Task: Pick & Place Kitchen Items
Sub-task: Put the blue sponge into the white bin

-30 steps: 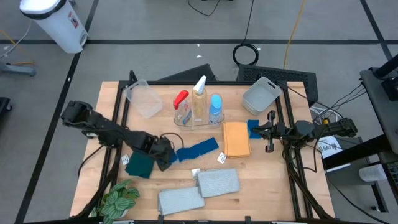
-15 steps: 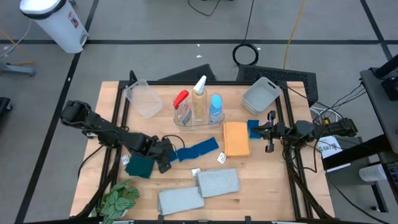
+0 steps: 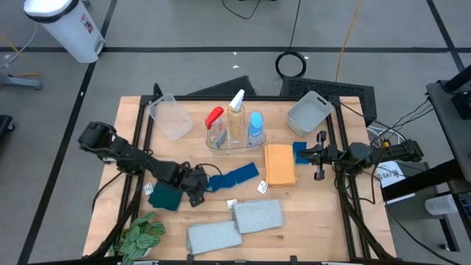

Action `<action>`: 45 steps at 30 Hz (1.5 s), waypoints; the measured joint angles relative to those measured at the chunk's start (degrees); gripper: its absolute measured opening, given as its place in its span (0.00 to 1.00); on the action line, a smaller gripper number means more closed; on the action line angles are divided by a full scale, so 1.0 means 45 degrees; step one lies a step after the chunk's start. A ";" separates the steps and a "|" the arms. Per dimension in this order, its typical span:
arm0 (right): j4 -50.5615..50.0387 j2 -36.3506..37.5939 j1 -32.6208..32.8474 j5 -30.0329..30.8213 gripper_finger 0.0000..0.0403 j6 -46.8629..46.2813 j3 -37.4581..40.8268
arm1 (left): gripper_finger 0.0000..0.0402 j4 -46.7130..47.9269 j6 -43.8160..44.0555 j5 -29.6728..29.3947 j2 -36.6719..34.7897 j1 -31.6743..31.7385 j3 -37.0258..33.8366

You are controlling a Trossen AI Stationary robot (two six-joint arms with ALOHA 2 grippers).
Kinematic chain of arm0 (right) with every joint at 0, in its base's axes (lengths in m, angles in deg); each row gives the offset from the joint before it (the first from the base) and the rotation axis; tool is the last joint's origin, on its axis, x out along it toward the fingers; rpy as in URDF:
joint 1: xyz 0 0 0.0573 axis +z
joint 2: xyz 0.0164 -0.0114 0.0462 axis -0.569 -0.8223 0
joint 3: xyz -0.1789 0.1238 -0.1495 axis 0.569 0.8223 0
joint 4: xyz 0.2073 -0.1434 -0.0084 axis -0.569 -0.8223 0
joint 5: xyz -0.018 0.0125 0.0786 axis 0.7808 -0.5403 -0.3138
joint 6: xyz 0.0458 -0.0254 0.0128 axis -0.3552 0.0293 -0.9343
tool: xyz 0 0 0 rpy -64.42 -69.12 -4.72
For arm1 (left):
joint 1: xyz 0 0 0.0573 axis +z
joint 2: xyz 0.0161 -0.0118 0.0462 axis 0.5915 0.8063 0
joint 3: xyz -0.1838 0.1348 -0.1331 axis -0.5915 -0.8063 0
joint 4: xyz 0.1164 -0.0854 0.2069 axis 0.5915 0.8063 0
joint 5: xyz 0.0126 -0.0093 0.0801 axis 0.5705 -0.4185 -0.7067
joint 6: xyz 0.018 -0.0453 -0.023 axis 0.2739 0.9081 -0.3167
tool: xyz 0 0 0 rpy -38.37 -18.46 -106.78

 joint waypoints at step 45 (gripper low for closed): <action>0.3178 -0.0035 0.0005 0.0057 0.02 -0.0896 0.0005 | 0.07 -0.4197 -0.9291 -0.5239 -0.1306 -0.0621 0.3831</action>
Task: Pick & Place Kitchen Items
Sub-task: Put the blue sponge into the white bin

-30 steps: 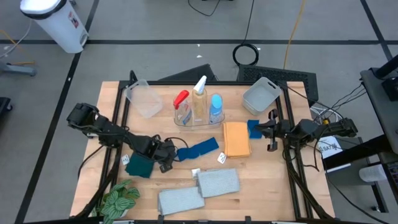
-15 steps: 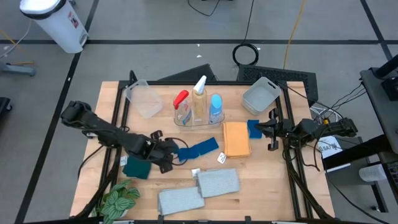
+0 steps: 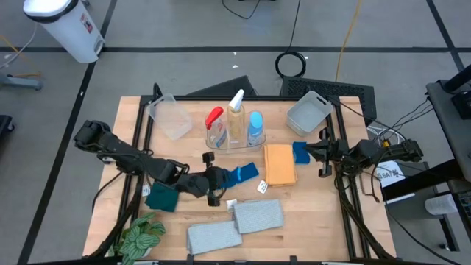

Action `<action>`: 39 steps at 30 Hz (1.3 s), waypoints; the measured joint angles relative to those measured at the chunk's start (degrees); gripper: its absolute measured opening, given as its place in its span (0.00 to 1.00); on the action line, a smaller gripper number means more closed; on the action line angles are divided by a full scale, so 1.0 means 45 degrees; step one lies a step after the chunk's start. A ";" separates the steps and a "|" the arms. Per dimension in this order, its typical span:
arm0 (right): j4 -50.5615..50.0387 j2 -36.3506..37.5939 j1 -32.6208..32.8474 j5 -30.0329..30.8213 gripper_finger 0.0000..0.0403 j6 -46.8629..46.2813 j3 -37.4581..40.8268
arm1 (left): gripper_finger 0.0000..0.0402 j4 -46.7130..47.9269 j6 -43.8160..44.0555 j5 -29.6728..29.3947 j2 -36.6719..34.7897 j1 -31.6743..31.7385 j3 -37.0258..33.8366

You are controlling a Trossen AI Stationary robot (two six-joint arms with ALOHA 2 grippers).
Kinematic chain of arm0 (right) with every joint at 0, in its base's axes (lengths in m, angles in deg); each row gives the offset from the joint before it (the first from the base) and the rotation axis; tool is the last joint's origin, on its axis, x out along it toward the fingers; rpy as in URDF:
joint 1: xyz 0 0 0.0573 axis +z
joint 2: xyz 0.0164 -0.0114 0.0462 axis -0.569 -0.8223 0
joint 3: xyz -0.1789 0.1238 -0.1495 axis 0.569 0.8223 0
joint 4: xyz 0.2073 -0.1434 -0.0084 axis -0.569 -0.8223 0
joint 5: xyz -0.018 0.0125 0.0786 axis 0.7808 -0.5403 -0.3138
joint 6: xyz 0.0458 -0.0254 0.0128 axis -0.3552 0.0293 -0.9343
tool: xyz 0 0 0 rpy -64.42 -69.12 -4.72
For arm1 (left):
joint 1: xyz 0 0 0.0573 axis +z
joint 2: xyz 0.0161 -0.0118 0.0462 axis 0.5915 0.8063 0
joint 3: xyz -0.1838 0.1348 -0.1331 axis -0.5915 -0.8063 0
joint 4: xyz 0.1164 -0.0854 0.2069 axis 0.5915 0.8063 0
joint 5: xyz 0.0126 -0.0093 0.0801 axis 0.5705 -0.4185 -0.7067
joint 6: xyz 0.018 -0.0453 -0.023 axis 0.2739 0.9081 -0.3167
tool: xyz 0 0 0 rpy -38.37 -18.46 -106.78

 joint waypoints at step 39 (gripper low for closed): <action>0.1242 -0.2683 0.0000 0.0563 0.50 -0.0784 -0.0005 | 0.06 0.9829 1.2786 -0.5940 -0.6961 0.5170 -0.3090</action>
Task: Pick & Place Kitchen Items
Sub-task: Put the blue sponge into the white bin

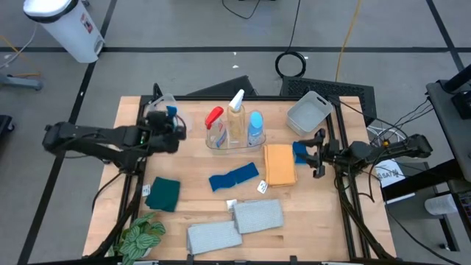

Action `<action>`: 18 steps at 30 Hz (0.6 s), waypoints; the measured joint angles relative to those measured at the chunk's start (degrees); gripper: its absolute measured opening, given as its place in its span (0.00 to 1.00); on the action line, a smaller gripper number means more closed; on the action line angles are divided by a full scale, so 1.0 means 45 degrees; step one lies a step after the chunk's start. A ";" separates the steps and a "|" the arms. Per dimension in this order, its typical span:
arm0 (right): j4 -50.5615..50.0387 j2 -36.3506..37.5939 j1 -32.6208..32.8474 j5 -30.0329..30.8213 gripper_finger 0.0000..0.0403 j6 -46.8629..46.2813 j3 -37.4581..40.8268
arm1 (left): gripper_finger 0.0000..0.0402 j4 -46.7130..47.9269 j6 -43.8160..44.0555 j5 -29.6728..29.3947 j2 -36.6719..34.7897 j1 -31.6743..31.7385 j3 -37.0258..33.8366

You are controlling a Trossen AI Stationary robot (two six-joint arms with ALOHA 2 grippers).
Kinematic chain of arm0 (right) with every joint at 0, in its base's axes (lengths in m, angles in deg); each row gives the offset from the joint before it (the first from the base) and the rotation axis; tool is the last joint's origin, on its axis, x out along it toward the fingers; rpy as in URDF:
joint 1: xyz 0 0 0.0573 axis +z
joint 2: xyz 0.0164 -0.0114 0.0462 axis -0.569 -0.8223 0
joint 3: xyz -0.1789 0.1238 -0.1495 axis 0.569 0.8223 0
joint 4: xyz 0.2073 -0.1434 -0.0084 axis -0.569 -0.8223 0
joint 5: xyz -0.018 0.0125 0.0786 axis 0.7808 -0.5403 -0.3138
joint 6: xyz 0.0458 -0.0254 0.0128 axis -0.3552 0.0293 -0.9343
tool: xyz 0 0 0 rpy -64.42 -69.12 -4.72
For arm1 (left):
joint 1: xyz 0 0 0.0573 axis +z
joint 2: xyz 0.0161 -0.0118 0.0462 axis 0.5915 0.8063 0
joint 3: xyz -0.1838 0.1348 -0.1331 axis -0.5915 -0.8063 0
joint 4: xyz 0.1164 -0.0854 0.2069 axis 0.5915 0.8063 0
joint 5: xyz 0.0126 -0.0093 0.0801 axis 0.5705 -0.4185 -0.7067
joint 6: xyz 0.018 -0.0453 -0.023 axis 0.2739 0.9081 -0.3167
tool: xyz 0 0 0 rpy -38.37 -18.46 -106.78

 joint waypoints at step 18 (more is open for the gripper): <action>-0.0024 -0.0019 -0.0005 0.0731 0.49 0.0102 0.0000 | 0.08 -0.7049 -0.5811 0.7839 0.1391 0.9099 -0.2399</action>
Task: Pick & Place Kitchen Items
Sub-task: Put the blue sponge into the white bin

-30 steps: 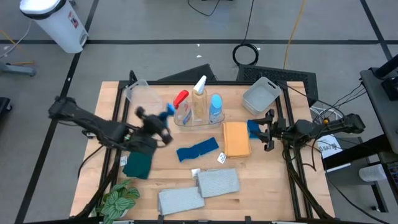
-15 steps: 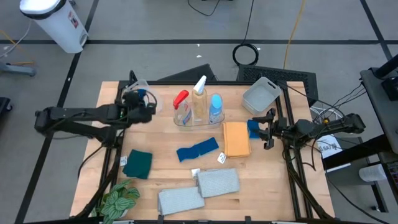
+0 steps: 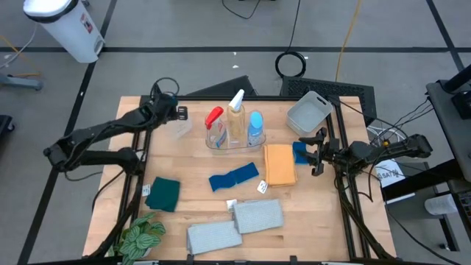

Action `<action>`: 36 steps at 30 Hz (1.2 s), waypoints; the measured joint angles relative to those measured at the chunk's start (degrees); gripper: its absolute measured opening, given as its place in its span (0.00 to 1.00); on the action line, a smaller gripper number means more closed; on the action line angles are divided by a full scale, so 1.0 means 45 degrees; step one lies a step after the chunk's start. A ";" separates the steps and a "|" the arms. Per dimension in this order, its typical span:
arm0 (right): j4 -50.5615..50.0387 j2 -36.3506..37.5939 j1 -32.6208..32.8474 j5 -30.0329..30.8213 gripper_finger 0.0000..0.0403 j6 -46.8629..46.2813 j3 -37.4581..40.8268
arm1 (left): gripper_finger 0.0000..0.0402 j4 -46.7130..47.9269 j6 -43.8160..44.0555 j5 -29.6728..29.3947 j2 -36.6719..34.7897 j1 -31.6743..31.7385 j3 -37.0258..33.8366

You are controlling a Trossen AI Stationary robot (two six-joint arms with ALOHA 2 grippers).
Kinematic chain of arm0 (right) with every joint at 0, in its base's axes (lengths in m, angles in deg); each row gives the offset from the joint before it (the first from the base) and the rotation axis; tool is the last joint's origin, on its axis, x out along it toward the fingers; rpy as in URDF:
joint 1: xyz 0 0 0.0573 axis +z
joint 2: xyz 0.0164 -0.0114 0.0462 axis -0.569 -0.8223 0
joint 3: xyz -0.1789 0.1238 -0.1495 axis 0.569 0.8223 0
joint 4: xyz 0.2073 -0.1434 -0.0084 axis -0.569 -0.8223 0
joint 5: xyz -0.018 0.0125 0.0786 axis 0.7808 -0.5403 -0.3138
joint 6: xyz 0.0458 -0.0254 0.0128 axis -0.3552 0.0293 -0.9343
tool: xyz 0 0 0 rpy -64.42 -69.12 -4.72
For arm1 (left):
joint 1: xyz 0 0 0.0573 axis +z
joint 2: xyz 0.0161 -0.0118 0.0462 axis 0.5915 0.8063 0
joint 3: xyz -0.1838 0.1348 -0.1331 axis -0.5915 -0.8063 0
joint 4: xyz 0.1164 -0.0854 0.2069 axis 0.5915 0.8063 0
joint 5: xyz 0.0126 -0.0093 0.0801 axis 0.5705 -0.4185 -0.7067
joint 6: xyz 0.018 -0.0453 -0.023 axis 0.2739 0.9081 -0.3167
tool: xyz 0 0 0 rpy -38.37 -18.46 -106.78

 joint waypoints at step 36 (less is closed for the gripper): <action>-0.0205 -0.0005 0.0000 -0.0010 0.48 -0.0005 0.0000 | 0.70 0.1010 -0.1233 0.0441 0.0784 0.0956 -0.0005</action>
